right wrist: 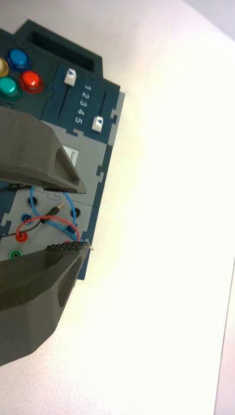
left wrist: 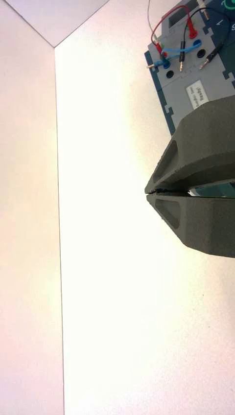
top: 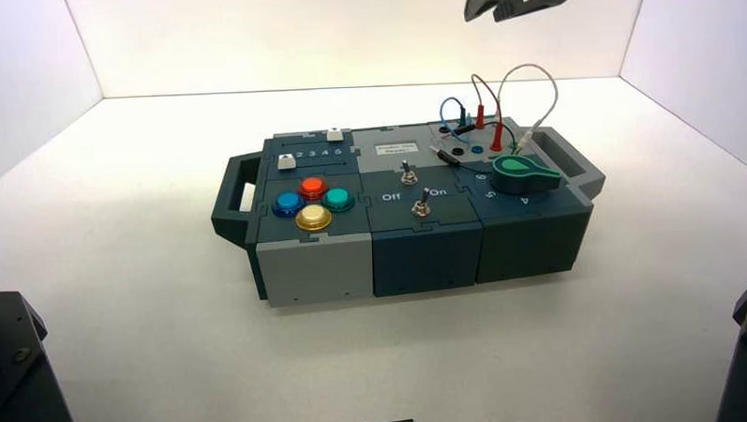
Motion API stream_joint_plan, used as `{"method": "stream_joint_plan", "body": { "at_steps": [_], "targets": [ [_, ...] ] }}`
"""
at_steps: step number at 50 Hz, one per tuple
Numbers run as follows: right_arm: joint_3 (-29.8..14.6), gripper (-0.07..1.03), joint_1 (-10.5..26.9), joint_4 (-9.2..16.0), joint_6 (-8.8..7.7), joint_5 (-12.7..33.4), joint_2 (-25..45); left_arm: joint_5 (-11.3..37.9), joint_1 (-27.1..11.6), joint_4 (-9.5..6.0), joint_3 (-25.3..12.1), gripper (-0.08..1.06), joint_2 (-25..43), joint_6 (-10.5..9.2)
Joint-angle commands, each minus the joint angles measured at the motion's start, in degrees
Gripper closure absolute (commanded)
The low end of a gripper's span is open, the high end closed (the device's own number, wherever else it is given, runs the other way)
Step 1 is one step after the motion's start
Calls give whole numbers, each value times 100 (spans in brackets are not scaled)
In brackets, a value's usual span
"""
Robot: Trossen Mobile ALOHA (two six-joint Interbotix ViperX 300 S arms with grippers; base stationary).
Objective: Pull the red wire.
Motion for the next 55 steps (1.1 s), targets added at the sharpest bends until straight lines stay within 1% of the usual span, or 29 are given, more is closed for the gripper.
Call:
{"method": "stream_joint_plan", "body": {
  "at_steps": [1, 3, 9, 15, 25, 55],
  "targets": [
    [-114, 44, 62, 18, 0, 70, -352, -9, -18, -18, -149, 101, -149, -114],
    [-105, 44, 62, 18, 0, 79, -422, -9, -18, -18, -158, 101, -185, -149],
    [-62, 44, 62, 18, 0, 97, -598, -9, -18, -18, -193, 101, -202, -158],
    [0, 44, 62, 18, 0, 97, -694, -9, -26, -53, -202, 101, -290, -167],
    [26, 44, 62, 18, -9, 105, -677, -9, -26, -53, -211, 101, -334, -167],
    [114, 44, 53, -26, -18, 97, -378, -26, -26, -44, -229, 101, -149, -167]
  ]
}}
